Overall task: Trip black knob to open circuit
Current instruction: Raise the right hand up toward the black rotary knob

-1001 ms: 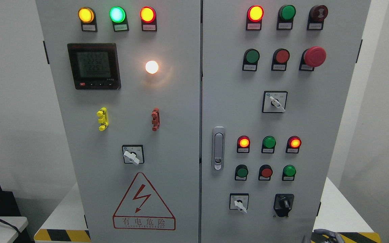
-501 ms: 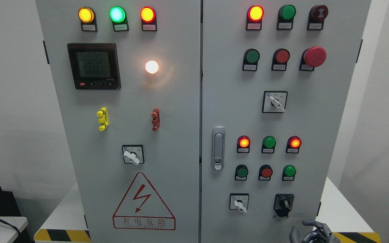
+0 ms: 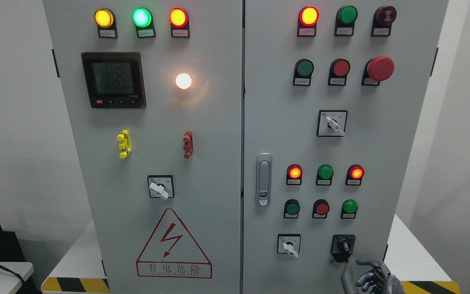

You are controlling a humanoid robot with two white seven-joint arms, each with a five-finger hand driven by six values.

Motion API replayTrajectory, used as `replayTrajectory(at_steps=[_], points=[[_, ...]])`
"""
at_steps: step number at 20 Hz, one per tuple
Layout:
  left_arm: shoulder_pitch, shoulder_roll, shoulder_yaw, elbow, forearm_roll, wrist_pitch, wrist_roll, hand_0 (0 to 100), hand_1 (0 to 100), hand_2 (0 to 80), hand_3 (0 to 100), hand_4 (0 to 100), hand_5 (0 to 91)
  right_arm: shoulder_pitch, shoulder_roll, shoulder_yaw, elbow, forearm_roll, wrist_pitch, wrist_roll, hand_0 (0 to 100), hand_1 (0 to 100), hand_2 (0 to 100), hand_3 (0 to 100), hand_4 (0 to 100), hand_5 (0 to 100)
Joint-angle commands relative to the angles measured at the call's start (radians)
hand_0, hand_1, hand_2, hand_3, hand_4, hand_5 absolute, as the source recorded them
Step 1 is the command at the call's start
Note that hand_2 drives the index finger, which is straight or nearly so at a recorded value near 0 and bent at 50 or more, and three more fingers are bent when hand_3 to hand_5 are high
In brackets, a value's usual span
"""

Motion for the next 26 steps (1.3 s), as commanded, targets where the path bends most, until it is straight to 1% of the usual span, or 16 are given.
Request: replayTrajectory(at_steps=[1,20,26], points=[[-0.008,0.000,0.000,0.000,-0.034,0.001,0.000,12,39,0.0,0,0,0.0,-0.031,0.010,-0.022,0.069,0.001,0.000,-0.002,34,79,43,83,91,98],[-0.008,0.000,0.000,0.000,-0.032,0.001,0.000,12,39,0.0,0,0,0.0,-0.052,0.010,-0.034,0.103,0.001,0.000,-0.021,29,79,44,83,91,98],[-0.008,-0.001,0.000,0.000,-0.034,0.001,0.000,12,39,0.0,0,0,0.0,-0.054,0.010,-0.035,0.098,0.001,0.000,-0.025,30,78,45,83,91,98]])
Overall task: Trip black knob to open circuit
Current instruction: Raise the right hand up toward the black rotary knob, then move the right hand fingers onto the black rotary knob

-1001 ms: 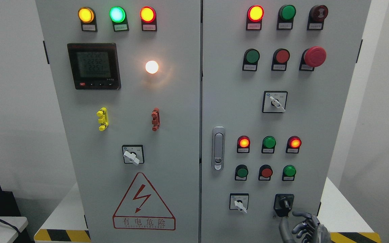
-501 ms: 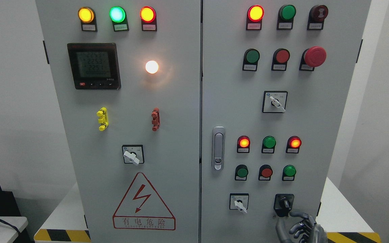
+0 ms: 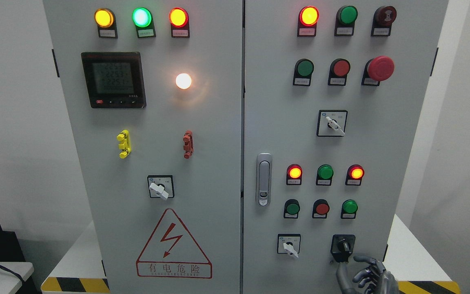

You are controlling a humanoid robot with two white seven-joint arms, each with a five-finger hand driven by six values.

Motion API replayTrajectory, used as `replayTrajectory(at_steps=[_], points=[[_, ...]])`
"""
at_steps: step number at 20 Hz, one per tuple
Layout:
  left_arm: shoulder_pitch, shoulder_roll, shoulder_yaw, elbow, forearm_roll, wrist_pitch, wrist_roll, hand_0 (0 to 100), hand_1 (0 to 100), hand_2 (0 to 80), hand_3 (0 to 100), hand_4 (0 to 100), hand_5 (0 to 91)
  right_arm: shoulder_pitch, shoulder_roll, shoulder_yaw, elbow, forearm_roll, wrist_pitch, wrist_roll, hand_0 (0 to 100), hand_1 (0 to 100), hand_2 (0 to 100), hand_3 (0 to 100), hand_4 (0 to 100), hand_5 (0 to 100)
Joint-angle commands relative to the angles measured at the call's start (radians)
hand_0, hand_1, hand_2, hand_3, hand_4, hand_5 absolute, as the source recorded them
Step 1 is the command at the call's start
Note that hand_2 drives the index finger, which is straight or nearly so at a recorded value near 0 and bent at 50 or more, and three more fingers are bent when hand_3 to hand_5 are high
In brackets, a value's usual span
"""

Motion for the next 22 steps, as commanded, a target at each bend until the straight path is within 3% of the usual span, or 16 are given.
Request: replayTrajectory(at_steps=[1,22], points=[[-0.008,0.000,0.000,0.000,-0.034,0.001,0.000,12,39,0.0,0,0,0.0,-0.003,0.001,-0.017,0.008,-0.001,-0.002,-0.001,30,78,45,83,91,98],[-0.008,0.000,0.000,0.000,-0.032,0.001,0.000,12,39,0.0,0,0,0.0,-0.030,0.007,-0.011,0.008,-0.003,0.000,0.002,33,79,46,85,92,98]])
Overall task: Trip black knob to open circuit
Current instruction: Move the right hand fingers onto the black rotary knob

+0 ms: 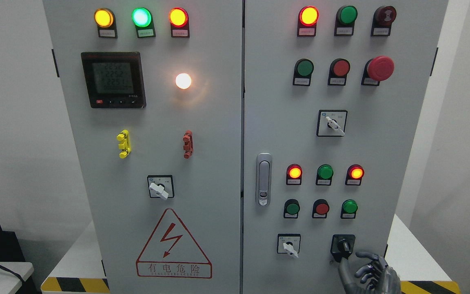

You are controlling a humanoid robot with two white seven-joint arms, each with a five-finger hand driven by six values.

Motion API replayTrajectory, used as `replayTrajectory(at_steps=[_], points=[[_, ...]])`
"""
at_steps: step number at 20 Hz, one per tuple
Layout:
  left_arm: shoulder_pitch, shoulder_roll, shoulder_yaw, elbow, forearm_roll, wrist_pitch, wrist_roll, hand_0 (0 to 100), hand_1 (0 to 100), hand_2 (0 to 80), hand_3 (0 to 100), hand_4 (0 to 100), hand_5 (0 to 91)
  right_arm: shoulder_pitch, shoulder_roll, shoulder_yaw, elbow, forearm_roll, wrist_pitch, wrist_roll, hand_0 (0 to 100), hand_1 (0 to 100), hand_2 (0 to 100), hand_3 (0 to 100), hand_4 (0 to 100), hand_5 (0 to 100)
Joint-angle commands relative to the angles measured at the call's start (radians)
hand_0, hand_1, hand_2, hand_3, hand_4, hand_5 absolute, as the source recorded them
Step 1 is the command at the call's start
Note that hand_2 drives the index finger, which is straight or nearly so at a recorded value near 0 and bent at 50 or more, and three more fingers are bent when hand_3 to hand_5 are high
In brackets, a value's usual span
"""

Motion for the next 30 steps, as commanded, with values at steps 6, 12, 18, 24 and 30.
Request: replayTrajectory(at_steps=[6,12,18,24,30], points=[[-0.008,-0.001,0.000,0.000,-0.034,0.001,0.000,12,39,0.0,0,0,0.0,-0.005,0.002,0.002,0.002,0.000,0.001,0.003,32,79,48,85,93,98],[-0.008,0.000,0.000,0.000,-0.032,0.001,0.000,12,39,0.0,0,0,0.0,-0.010,0.003,0.005,0.002,0.000,0.002,0.003,36,80,48,86,93,98],[-0.008,0.000,0.000,0.000,-0.034,0.001,0.000,12,39,0.0,0,0,0.0,-0.010,0.003,0.002,0.002,0.000,0.002,0.003,40,81,49,85,93,98],[-0.008,-0.001,0.000,0.000,-0.034,0.001,0.000,12,39,0.0,0,0,0.0,-0.010,0.003,0.002,0.002,0.000,0.002,0.003,45,81,49,85,92,98],[-0.008,0.000,0.000,0.000,-0.032,0.001,0.000,12,39,0.0,0,0,0.0,-0.011,0.002,0.003,0.002,0.000,0.002,0.003,47,81,50,86,92,98]])
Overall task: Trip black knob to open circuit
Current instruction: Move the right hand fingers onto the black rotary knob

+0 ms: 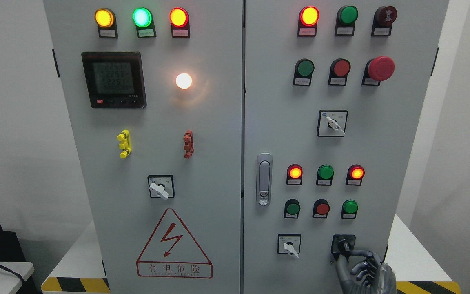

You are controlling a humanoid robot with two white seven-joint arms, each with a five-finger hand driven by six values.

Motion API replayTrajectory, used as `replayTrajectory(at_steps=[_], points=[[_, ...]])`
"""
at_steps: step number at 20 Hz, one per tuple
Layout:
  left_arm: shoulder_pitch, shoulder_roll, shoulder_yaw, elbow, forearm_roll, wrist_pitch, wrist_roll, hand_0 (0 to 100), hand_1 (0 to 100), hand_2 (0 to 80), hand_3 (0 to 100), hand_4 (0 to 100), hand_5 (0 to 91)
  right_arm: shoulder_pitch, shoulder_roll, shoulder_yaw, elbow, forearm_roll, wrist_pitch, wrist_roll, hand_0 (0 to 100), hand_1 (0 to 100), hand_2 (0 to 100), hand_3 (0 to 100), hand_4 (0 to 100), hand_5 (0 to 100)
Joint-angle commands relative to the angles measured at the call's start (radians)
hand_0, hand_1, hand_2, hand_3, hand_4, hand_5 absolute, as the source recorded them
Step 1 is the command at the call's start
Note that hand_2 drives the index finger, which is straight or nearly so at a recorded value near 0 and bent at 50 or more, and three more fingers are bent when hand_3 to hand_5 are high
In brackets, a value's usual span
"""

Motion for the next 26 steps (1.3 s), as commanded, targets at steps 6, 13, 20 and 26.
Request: replayTrajectory(at_steps=[6,13,20,26], points=[[-0.008,0.001,0.000,0.000,-0.032,0.001,0.000,12,39,0.0,0,0,0.0,-0.001,-0.001,-0.012,0.000,0.000,0.005,-0.002,49,82,52,87,93,98],[-0.008,0.001,0.000,0.000,-0.032,0.001,0.000,12,39,0.0,0,0,0.0,-0.001,0.001,-0.011,-0.001,0.000,0.005,-0.002,49,81,53,88,93,98],[-0.008,0.001,0.000,0.000,-0.032,0.001,0.000,12,39,0.0,0,0,0.0,-0.003,0.001,-0.011,-0.001,0.000,0.005,-0.002,50,81,54,89,94,98],[-0.008,0.001,0.000,0.000,-0.034,0.001,0.000,12,39,0.0,0,0,0.0,-0.003,0.001,-0.012,-0.001,0.000,0.006,-0.002,50,81,55,90,94,98]])
